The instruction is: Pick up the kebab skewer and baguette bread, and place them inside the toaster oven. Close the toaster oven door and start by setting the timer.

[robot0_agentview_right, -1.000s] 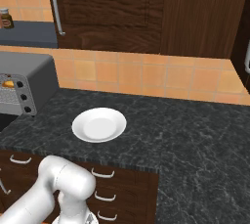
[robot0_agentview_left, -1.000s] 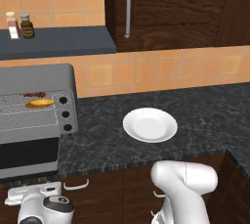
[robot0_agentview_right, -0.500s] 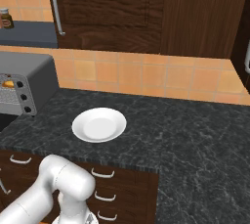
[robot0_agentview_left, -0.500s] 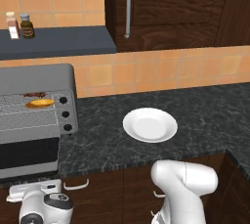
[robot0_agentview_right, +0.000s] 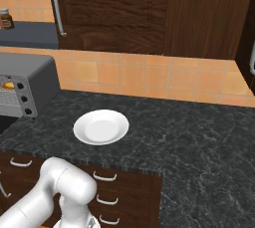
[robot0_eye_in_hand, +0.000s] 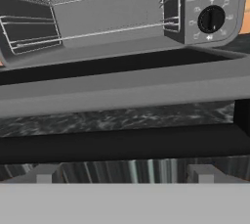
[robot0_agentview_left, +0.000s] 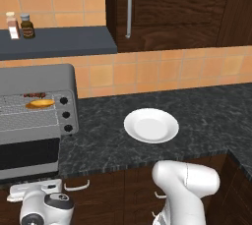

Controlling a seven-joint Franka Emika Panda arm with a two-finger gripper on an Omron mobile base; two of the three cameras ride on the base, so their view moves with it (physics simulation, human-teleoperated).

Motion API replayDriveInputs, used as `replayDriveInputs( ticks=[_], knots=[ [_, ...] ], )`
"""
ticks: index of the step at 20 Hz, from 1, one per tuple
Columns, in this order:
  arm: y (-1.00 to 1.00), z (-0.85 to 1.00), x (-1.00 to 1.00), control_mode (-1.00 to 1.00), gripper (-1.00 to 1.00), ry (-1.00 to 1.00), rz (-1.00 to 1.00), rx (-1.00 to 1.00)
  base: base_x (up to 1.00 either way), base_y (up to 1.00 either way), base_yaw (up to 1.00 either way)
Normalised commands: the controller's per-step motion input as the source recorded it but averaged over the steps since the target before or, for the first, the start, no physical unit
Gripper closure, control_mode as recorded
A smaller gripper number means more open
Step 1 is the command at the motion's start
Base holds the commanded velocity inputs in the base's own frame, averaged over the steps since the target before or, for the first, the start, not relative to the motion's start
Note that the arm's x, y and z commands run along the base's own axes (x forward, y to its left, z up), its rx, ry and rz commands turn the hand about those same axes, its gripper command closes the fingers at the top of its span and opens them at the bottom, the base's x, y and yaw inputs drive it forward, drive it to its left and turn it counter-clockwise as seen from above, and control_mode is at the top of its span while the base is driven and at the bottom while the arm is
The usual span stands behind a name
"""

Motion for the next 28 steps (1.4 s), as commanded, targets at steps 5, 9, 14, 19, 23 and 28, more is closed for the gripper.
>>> replayDriveInputs(
  ticks=[5,9,14,19,23,28],
  knots=[
    [0.01,0.05,0.09,-1.0,-1.0,0.0,0.0,0.0,0.0,0.0,0.0],
    [0.0,0.01,0.02,-1.0,-1.0,0.0,0.0,-0.01,0.0,0.0,0.0],
    [0.0,-0.11,0.0,-1.0,-1.0,-0.05,0.0,-0.1,0.0,0.0,0.0],
    [0.03,0.06,0.0,-1.0,-1.0,-0.02,0.0,-0.06,0.0,0.0,0.0],
    [0.0,0.32,0.0,-1.0,-1.0,0.0,-0.01,-0.03,0.0,0.0,0.0],
    [0.0,0.3,0.02,-1.0,-1.0,0.0,0.0,0.0,0.0,0.0,0.0]
  ],
)
